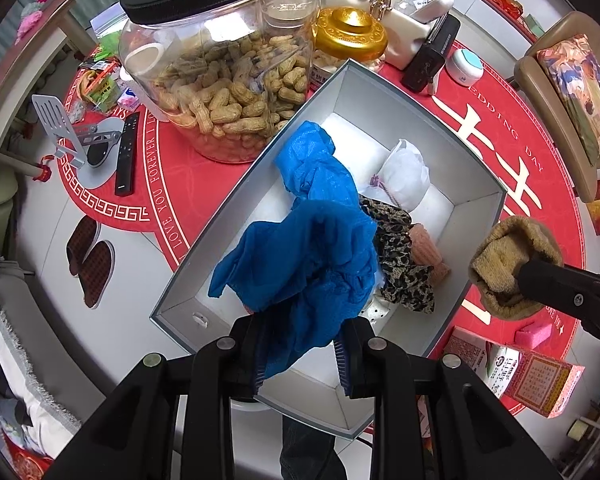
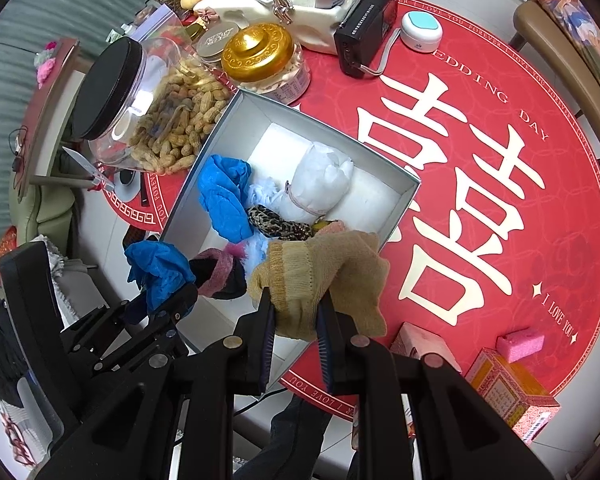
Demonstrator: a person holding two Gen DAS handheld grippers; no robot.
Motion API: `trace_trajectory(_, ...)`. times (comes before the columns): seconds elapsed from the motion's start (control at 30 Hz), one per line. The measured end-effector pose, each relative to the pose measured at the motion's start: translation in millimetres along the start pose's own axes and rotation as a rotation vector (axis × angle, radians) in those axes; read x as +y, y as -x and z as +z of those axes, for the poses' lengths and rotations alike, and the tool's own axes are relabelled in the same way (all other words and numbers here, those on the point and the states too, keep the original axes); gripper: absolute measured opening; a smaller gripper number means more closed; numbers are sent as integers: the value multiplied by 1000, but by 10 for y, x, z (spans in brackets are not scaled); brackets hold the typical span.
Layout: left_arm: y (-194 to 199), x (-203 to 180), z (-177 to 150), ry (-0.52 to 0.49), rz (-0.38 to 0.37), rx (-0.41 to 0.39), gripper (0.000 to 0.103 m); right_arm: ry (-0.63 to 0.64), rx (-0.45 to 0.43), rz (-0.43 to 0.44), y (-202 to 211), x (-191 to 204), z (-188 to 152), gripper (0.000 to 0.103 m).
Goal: Organize soft objects
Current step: 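Lower the beige glove and blue glove over the white box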
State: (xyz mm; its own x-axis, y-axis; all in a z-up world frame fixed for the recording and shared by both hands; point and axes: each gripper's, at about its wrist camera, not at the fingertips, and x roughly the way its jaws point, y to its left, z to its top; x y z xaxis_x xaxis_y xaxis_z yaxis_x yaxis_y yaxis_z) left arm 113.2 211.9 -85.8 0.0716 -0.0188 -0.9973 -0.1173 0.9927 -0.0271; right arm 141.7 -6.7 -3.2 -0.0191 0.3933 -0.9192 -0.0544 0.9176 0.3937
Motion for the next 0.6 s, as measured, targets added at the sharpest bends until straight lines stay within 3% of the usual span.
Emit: trace_trajectory(0.6,-47,18,1,-3,4,6,29,5,2,-6,-21,23,27,21)
